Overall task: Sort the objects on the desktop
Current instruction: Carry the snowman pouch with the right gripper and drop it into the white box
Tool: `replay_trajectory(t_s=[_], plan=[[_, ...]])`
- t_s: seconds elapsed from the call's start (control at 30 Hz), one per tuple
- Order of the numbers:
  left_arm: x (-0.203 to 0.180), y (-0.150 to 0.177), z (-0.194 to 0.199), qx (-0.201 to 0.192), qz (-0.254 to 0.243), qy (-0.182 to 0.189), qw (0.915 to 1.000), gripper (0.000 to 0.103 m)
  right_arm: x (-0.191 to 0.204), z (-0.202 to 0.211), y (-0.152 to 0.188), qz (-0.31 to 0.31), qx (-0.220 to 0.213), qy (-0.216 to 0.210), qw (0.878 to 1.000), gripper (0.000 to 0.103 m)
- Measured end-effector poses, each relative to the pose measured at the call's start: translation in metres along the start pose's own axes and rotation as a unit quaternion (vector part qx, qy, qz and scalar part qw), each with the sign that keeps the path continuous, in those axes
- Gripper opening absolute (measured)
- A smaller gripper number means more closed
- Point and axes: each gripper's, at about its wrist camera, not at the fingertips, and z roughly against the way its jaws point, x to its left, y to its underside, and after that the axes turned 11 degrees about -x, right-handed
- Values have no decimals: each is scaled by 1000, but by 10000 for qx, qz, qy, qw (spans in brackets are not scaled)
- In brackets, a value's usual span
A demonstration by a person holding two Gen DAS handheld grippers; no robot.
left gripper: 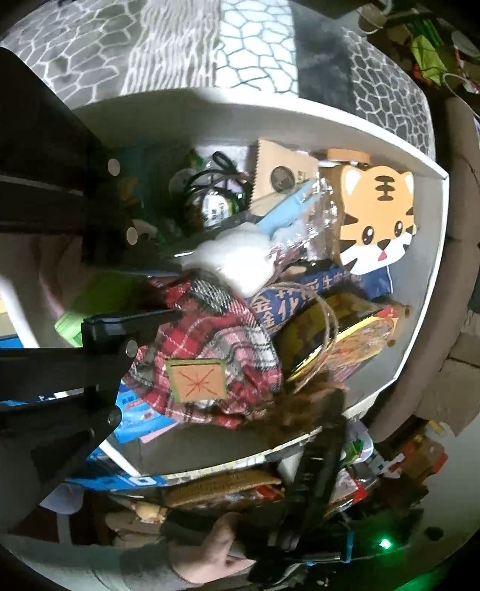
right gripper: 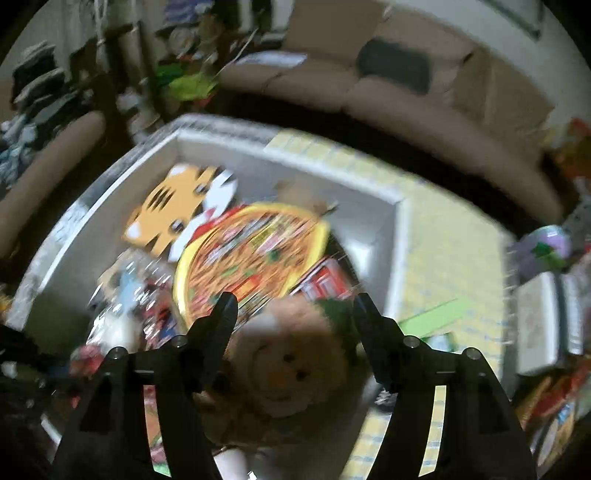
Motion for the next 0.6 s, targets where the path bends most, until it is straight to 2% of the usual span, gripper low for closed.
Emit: replay_trajectory(t_s=[0.1,0.2,0.27,0.3,0.37,0.5,0.6], plan=[[2,-7,6,-106,-36,-163,9998,21,9,-8,14,116,562,-287,9979,56],[13,-13,12,-201,38,-293,9994,27,21,3,32,409,877,-501,9940,56],[21,-16,14,-251,152,-335,9990,27,20,12,44,163,1251,-754,9891,56],[23,-15,16,-265,177,-339,9989,32,19,17,52,-129,1521,-1052,9827,56],[26,-14,16,-301,308,-259,9987,35,27,28,63,-107,1676,-1280,9775,54],[21,-7,25,-430,368,-223,9981,32,33,51,61,0,1588,-1074,9815,55],[12,-7,39,-593,346,-190,9975,34,30,64,41,86,915,-539,9943,55]])
